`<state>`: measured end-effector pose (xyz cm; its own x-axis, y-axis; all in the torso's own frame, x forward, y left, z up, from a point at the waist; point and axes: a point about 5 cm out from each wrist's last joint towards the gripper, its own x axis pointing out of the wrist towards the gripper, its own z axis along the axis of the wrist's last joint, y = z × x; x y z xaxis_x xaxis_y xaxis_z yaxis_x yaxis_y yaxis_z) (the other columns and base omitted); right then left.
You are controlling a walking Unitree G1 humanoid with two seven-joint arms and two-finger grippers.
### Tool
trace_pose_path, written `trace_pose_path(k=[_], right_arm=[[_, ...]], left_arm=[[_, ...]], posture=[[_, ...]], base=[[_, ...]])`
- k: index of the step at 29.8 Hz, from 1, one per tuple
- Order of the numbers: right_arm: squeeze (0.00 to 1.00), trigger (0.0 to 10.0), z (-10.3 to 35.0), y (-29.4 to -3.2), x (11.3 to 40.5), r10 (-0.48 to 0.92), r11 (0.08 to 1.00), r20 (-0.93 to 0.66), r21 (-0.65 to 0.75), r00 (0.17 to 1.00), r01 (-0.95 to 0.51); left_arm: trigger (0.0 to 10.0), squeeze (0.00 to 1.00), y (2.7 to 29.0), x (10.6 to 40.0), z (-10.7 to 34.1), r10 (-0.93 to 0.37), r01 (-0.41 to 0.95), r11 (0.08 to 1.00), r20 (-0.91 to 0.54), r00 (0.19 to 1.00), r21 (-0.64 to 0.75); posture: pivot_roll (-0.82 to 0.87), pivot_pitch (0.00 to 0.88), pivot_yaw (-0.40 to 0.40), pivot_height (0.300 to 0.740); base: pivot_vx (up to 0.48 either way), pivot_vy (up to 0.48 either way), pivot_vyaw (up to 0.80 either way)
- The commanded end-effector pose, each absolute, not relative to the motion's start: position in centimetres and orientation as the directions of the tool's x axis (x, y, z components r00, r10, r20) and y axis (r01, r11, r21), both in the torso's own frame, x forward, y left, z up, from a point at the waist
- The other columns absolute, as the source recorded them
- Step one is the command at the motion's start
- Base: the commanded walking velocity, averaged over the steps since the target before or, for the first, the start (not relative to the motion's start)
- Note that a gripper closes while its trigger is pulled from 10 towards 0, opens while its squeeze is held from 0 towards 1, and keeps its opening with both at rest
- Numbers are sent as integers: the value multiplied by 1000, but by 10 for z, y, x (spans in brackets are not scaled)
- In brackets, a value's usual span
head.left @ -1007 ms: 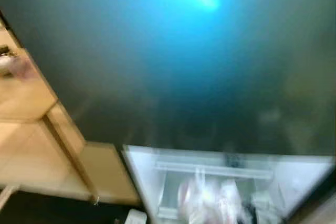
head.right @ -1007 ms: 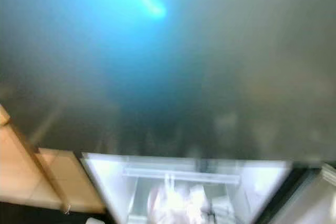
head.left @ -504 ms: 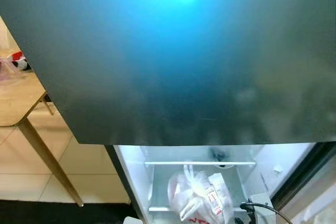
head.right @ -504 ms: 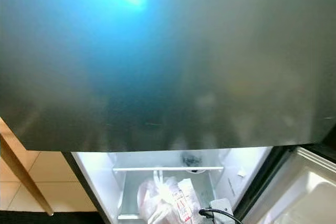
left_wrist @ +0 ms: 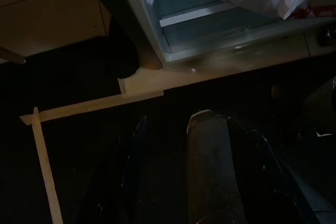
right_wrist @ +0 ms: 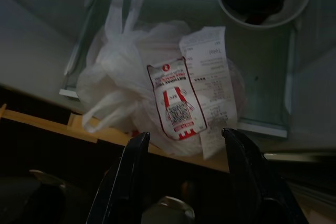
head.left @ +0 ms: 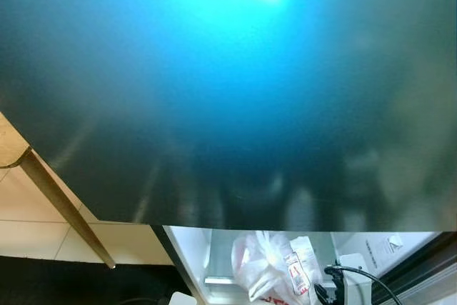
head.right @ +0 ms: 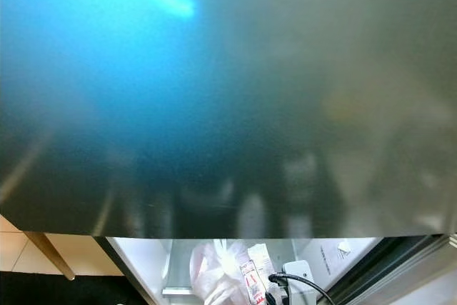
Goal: Restocking fridge
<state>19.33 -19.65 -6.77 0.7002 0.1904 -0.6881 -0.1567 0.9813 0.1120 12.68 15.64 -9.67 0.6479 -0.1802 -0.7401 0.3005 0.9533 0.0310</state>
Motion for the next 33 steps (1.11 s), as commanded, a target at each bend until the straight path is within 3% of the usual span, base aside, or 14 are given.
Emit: trace_pose_path(k=[1,21,33], right_arm=[[0,10000,-68,-195,191,196,980,-682,122,704,-155],[0,10000,-63,-185,201,274,961,-657,158,703,-228],[0,10000,-56,-174,213,340,939,-613,184,713,-290]], left_arm=[[10000,0,161,104,-105,-176,318,948,-799,576,20],[10000,0,161,108,-104,-171,322,946,-798,578,31],[10000,0,161,111,-103,-173,324,945,-794,583,32]], posture=[[-64,91,32,720],[-61,94,31,647],[-60,94,32,632]], base=[[0,0,0],[0,0,0],[0,0,0]])
